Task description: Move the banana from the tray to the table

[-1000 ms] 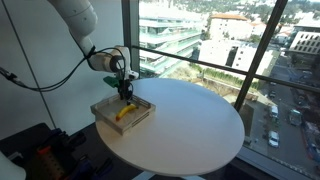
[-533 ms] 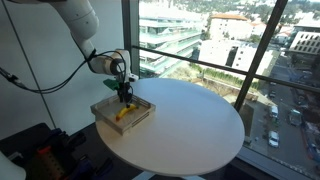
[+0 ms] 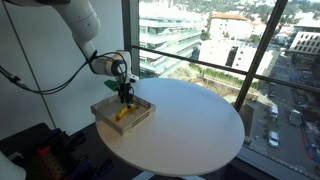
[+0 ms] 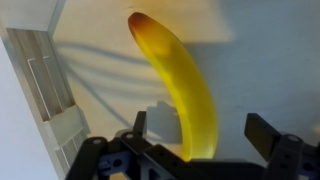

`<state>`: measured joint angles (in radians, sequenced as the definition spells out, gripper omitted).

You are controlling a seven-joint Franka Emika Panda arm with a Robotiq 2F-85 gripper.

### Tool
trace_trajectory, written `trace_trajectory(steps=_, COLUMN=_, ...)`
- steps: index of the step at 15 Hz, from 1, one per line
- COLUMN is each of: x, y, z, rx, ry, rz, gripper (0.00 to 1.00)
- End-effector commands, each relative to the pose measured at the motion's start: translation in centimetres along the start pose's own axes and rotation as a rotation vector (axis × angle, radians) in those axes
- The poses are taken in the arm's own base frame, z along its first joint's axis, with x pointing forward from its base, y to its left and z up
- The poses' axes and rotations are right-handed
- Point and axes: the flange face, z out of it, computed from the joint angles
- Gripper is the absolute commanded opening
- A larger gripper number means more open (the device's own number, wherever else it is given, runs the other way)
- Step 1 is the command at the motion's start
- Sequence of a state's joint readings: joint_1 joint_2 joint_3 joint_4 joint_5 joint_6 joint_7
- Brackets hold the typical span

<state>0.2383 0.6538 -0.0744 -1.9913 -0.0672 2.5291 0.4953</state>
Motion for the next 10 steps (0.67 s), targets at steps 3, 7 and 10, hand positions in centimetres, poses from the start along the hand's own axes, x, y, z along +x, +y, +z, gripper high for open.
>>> trace_trajectory(steps=3, x=1.3, y=-0.1, z=0.9, rx=0.001, ry=0.012, rz=0.027, gripper=1.00)
trace_trajectory(steps=7, x=1.6, y=-0.3, z=1.5, rx=-0.005, ry=0.010, rz=0.028, gripper=1.00)
trace_trajectory(steps=10, x=1.7, y=-0.3, z=1.7, rx=-0.007, ry=0.009, rz=0.030, gripper=1.00)
